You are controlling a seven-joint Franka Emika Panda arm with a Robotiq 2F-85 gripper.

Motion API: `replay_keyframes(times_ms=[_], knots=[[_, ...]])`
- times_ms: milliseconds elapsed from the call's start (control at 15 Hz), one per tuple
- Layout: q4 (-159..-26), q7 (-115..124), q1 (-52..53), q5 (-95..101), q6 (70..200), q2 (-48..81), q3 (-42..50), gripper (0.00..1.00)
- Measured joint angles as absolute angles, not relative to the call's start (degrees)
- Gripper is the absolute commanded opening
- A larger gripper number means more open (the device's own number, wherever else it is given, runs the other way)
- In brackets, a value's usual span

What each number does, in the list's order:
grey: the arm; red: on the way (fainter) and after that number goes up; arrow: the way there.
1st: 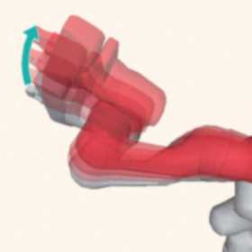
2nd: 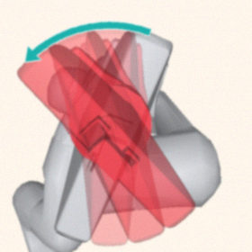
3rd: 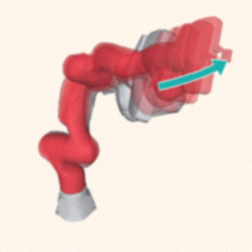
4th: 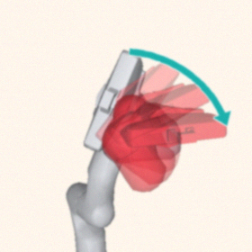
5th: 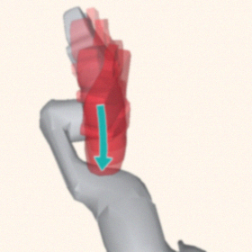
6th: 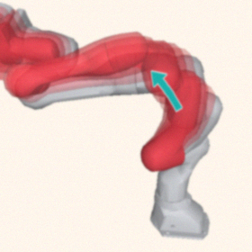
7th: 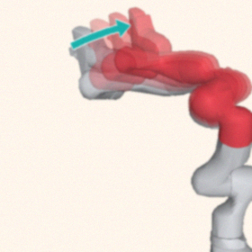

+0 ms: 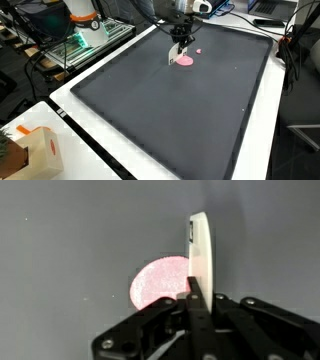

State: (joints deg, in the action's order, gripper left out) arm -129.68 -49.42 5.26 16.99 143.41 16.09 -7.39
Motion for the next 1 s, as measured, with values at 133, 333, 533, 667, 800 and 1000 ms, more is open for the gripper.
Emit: replay_keyframes(times_ms=[133, 333, 533, 667, 800, 1000], knots=[[-129.5, -49.62, 5.26, 16.99, 143.64, 16.3, -7.66, 0.01], [-129.07, -49.99, 5.26, 16.89, 143.96, 16.75, -8.12, 0.01], [-128.52, -50.72, 5.26, 16.72, 143.98, 17.22, -8.66, 0.01], [-128.12, -50.92, 5.27, 16.77, 143.95, 17.49, -8.73, 0.01], [-128.01, -50.92, 5.27, 16.82, 143.86, 17.55, -8.69, 0.01], [-128.01, -50.92, 5.12, 16.73, 143.68, 17.53, -8.55, 0.01]])
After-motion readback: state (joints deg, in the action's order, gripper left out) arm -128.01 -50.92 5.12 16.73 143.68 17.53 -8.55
